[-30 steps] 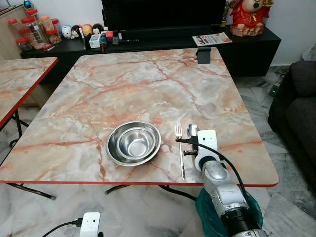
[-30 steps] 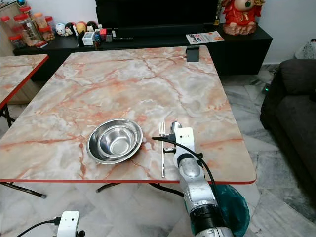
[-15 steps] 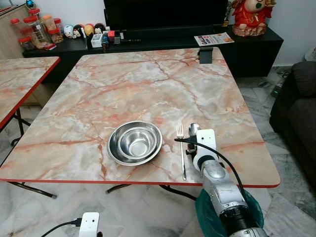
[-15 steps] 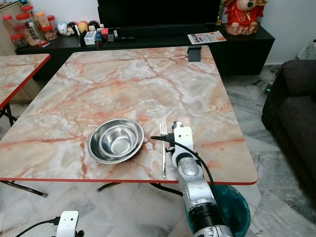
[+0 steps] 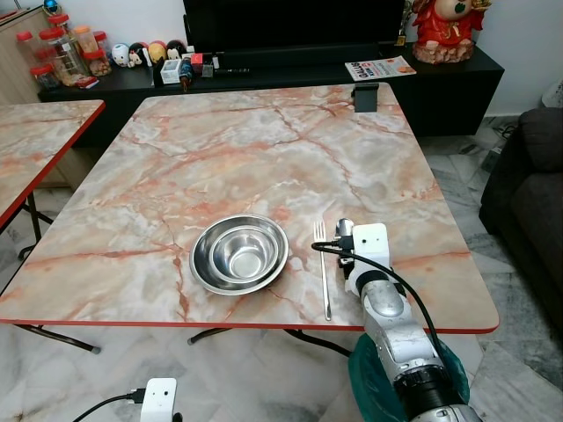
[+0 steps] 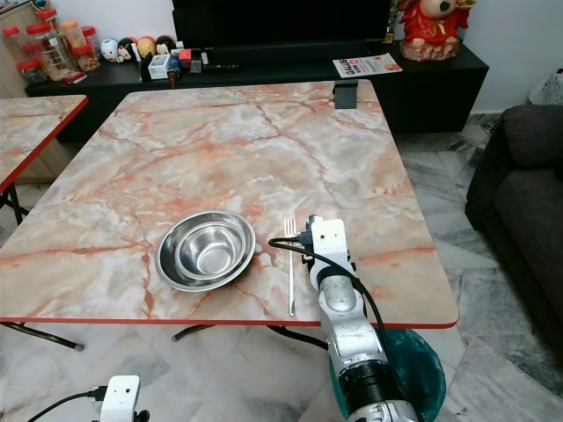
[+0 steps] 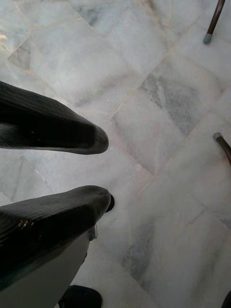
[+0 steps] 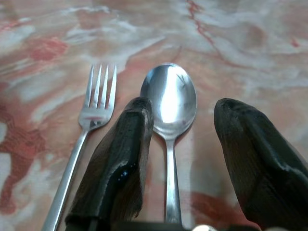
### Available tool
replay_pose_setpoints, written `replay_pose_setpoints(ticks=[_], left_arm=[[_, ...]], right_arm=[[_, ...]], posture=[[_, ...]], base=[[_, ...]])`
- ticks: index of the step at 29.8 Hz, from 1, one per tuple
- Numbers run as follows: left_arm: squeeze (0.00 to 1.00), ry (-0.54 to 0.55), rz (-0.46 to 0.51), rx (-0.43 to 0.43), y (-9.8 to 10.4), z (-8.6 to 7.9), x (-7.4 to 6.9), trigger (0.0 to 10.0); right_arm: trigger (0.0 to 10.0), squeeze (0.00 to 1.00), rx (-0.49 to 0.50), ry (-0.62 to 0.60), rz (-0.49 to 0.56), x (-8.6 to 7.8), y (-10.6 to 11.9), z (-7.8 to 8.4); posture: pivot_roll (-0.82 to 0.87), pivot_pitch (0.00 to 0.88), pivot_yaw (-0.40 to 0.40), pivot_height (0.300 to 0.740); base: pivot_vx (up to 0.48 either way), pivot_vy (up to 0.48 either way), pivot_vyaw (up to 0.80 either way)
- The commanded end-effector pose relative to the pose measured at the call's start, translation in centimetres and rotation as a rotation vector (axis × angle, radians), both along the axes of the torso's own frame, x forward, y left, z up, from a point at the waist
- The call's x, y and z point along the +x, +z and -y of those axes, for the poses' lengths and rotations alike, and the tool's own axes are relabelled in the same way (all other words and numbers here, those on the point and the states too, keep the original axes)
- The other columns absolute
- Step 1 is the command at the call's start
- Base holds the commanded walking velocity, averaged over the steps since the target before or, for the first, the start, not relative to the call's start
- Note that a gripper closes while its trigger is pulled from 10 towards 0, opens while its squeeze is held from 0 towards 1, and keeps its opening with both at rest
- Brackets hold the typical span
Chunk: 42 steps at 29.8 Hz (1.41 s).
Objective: Setting the table
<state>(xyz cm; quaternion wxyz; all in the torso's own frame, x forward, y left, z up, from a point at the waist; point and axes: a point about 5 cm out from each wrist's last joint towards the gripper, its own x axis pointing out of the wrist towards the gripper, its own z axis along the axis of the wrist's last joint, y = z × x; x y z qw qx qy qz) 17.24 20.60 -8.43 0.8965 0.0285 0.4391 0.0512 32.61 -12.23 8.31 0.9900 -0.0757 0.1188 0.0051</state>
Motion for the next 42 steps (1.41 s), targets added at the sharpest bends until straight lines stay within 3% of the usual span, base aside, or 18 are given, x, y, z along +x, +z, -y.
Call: replay_pose_setpoints(ticks=[1,3,10,16,42], left_arm=[[0.00,-0.004,-0.011,0.015,0.0,-0.6,-0.1,10.0],[0.00,-0.005,-0.007,0.015,0.1,-0.5,0.1,10.0],[0.00,0.016,0.019,-0.001,0.3,-0.3,0.4,10.0],[0.00,0.030,0.022,-0.015,0.2,-0.2,0.4,10.0],[0.00,0.033,0.019,-0.020,0.2,-0.1,0.4,10.0]], right_arm=[[10.0,0.00,-0.009,0.008,0.102,0.1,1.4,-0.5],[10.0,0.00,-0.007,0.008,0.213,0.1,2.7,-0.6],[10.0,0.00,-0.033,0.042,0.449,-0.1,5.7,-1.1],[10.0,0.00,-0.023,0.055,0.485,-0.2,6.1,-1.3],[10.0,0.00,-0.020,0.069,0.557,-0.2,7.1,-1.5]], posture=[[-0.01,0.027,0.084,0.740],[-0.01,0.027,0.084,0.740],[-0.01,0.023,0.079,0.740],[-0.01,0.021,0.077,0.740],[-0.01,0.017,0.073,0.740]], base=[[0.000,0.000,0.00],[0.000,0.000,0.00],[0.000,0.000,0.00],[0.000,0.125,0.00],[0.000,0.435,0.00]])
